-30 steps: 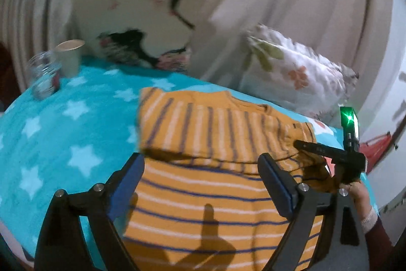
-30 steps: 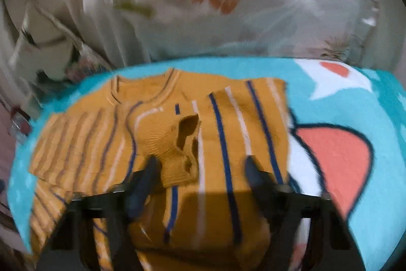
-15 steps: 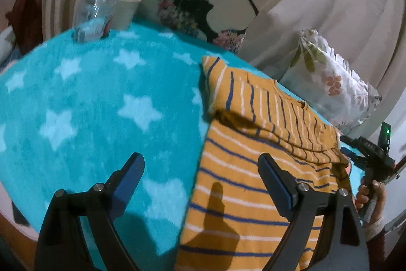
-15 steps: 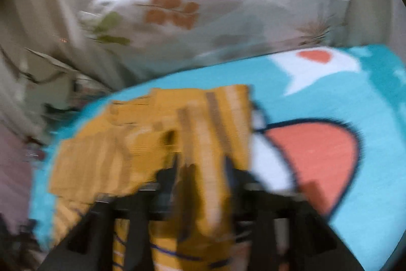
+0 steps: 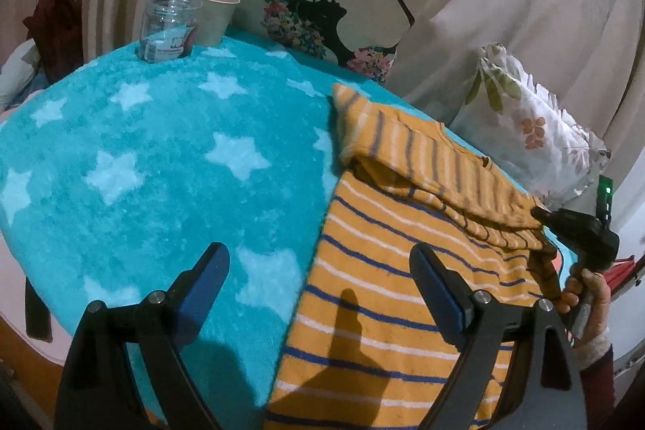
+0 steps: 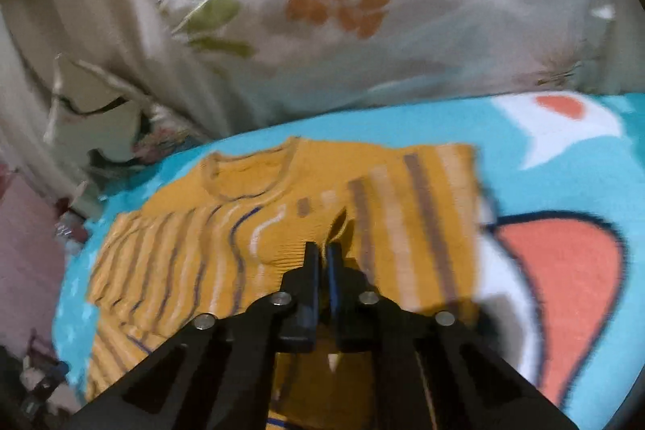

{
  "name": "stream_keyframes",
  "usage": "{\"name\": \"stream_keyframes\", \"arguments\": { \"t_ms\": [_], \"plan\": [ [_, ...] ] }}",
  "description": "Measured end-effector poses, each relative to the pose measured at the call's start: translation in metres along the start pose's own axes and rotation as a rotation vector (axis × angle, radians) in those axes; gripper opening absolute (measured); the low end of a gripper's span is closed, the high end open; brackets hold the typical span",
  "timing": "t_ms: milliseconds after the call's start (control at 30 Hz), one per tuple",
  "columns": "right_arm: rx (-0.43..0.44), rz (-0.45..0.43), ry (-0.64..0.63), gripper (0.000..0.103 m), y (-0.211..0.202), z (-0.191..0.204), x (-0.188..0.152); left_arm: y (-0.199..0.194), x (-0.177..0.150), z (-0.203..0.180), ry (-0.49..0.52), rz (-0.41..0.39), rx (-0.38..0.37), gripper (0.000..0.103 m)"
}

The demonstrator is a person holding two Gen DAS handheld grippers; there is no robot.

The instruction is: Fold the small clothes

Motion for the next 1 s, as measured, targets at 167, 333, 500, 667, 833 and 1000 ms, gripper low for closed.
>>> {"name": "stream_keyframes", "arguments": {
  "t_ms": [167,333,500,667,833,1000],
  "plan": [
    [-0.150,0.011,-0.052,0.006,-0.008,-0.016,-0.004,0.002,-0.005,0.002,-0.003,0.017,0.002,0.090],
    [-0.101,-0.059,-0.070,0.040,-0.048,0.000,0.000,-0.014,-0.004,0.009,0.016,-0.024,0.019,0.090],
    [0.030,-0.225,-0.002,0.085,-0.128,0.006,-0.003,-0.044,0.002,0.014,0.056,-0.133,0.003,0.093],
    [0.158,0.002,0.175,0.082,-0.154,-0.019,-0.034,-0.065,-0.015,0.030,0.018,-0.092,-0.040,0.094],
    [0.194,-0.031,0.042,0.082,-0.224,-0.019,-0.089,-0.076,-0.053,0.058,-0.023,-0.024,-0.021,0.094],
    [0.254,-0.004,-0.066,0.082,-0.280,-0.007,-0.165,-0.071,-0.096,0.069,-0.059,0.046,-0.064,0.094]
  ]
}}
Point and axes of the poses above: each gripper's, at about its wrist camera, not at the fingertips, and y roughly the way its jaws point, z to its left, x to its top, the point moved 5 cm from there along y, roughly the way its jaws point, and after that the axes turned 12 degrees about -z, right-handed, at the moved point
